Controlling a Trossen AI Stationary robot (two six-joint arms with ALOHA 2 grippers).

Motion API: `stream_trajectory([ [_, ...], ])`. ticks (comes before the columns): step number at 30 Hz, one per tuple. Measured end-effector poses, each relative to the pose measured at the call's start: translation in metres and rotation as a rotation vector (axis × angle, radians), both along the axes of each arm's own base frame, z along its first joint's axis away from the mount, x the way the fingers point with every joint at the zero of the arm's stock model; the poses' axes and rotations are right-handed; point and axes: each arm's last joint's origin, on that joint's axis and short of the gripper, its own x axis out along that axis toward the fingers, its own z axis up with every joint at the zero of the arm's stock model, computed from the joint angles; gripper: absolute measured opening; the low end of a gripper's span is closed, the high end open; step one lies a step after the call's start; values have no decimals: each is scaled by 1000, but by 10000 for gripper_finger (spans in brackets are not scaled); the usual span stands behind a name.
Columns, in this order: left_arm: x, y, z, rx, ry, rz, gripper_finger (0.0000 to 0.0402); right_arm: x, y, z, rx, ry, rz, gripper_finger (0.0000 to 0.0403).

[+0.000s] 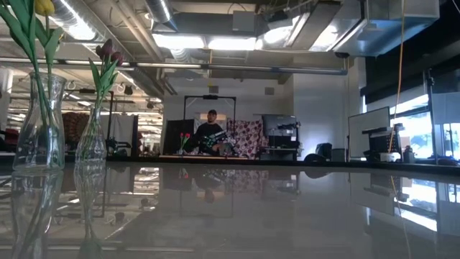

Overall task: Sort flowers into vase by color
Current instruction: Return to Home Position

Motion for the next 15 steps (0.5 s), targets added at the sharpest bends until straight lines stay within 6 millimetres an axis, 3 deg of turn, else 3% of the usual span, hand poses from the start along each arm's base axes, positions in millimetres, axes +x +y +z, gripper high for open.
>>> stream_trajectory([
  [7,-58,17,-5,-94,-160,227,0,0,0,0,3,0,-2,241],
  [15,-74,24,-47,-255,-301,335,0,2,-4,0,3,0,-9,241],
])
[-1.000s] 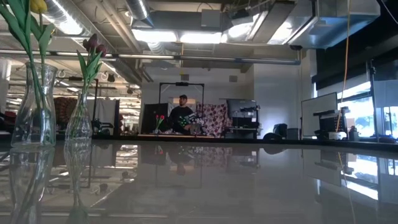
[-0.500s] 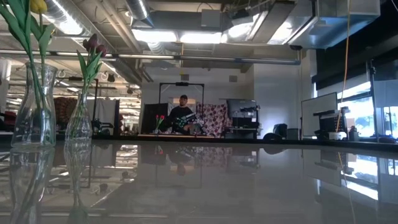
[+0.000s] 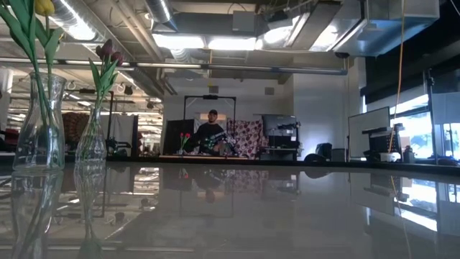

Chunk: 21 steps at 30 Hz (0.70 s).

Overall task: Sort flowers into vase by color
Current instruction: Return to Home Position

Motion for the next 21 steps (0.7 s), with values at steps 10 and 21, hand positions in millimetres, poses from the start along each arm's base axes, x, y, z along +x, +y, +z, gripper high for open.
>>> stream_trajectory([
  [10,2,5,-32,-138,-72,136,0,0,0,0,3,2,-4,241],
  [21,15,13,-56,-457,23,532,0,0,0,-3,-10,27,-19,241],
])
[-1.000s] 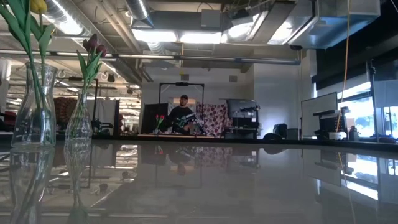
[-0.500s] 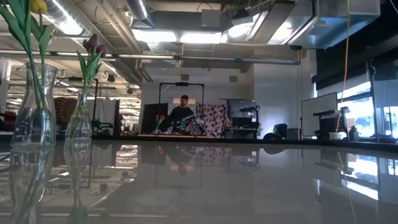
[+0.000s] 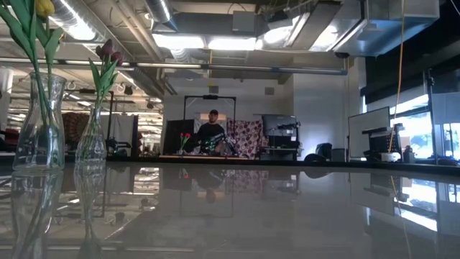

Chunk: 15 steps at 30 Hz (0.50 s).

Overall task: Sort flowers into vase by color
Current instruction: Return to Home Position

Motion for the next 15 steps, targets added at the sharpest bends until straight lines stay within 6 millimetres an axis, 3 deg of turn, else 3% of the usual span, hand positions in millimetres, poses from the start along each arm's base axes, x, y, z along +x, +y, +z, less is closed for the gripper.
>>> stream_trajectory([
  [9,16,1,-31,-212,103,275,0,0,0,-2,-2,21,-2,241],
  [15,21,1,-38,-160,247,329,0,0,0,-2,19,21,-3,241],
])
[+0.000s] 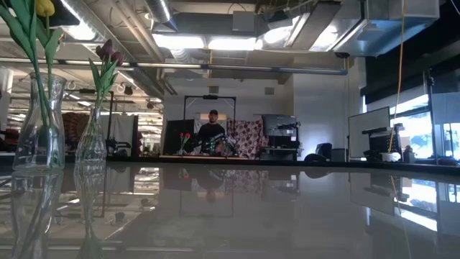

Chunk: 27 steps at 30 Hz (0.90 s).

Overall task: Sort flowers into vase by color
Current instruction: Return to Home Position

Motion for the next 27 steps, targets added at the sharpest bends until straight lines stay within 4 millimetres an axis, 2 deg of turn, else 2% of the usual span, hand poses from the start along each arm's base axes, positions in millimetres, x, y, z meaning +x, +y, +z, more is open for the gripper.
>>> stream_trajectory([
  [5,1,0,-5,-33,77,79,0,0,0,0,0,0,1,241],
  [10,4,0,-16,-26,224,125,0,0,0,0,0,0,2,241],
  [17,7,-1,-29,-31,303,178,0,0,0,0,0,0,2,241],
  [27,6,0,-59,-53,217,172,0,0,1,0,46,0,3,241],
])
